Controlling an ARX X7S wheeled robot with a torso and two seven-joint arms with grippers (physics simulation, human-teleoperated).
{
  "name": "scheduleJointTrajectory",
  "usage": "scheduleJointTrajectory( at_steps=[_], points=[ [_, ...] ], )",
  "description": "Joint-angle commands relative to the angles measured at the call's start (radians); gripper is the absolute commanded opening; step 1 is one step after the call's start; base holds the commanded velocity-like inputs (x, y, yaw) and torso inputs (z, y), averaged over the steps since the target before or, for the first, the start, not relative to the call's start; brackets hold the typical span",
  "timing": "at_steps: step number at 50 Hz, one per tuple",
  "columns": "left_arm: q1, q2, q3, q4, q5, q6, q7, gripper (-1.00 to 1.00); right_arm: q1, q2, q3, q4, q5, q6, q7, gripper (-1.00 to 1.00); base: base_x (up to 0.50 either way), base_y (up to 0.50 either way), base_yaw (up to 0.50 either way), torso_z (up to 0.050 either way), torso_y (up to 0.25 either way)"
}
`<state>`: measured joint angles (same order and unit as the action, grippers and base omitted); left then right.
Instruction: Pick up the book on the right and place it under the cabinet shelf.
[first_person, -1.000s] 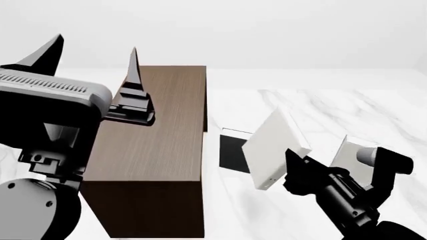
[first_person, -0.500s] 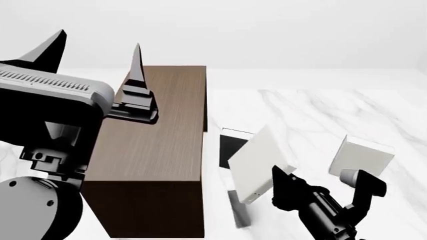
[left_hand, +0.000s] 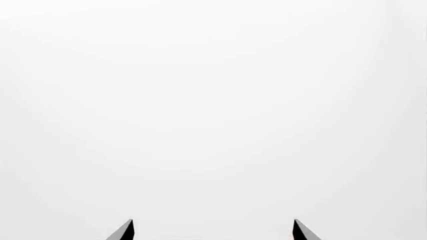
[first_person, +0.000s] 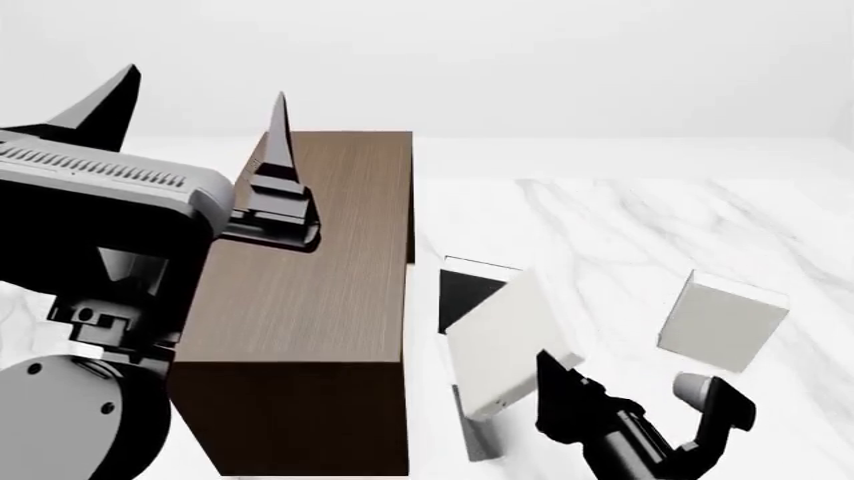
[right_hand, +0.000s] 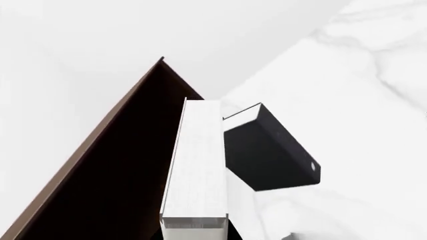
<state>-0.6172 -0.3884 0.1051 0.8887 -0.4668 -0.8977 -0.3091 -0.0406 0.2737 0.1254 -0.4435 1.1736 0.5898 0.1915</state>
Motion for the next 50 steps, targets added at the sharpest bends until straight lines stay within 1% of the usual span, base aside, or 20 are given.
scheduleJointTrajectory(
  at_steps=[1, 17, 30, 50],
  points=[
    [0.005, -0.002, 0.008, -0.005, 0.0, 0.012, -0.002, 1.0, -0.04, -0.05, 0.006, 0.013, -0.002, -0.073, -0.088, -1.0, 0.0, 0.0, 0.0, 0.0, 0.0],
    [0.011, -0.008, 0.001, 0.005, -0.012, 0.016, -0.009, 1.0, -0.079, -0.118, -0.018, 0.119, -0.058, -0.157, -0.166, -1.0, 0.0, 0.0, 0.0, 0.001, 0.001],
    [0.013, -0.014, -0.004, 0.007, -0.02, 0.021, -0.012, 1.0, -0.09, -0.148, -0.05, 0.166, -0.074, -0.188, -0.185, -1.0, 0.0, 0.0, 0.0, 0.0, 0.002],
    [0.021, -0.023, -0.018, 0.018, -0.04, 0.027, -0.017, 1.0, -0.051, -0.222, -0.101, 0.355, -0.146, -0.32, -0.266, -1.0, 0.0, 0.0, 0.0, 0.001, 0.001]
  ],
)
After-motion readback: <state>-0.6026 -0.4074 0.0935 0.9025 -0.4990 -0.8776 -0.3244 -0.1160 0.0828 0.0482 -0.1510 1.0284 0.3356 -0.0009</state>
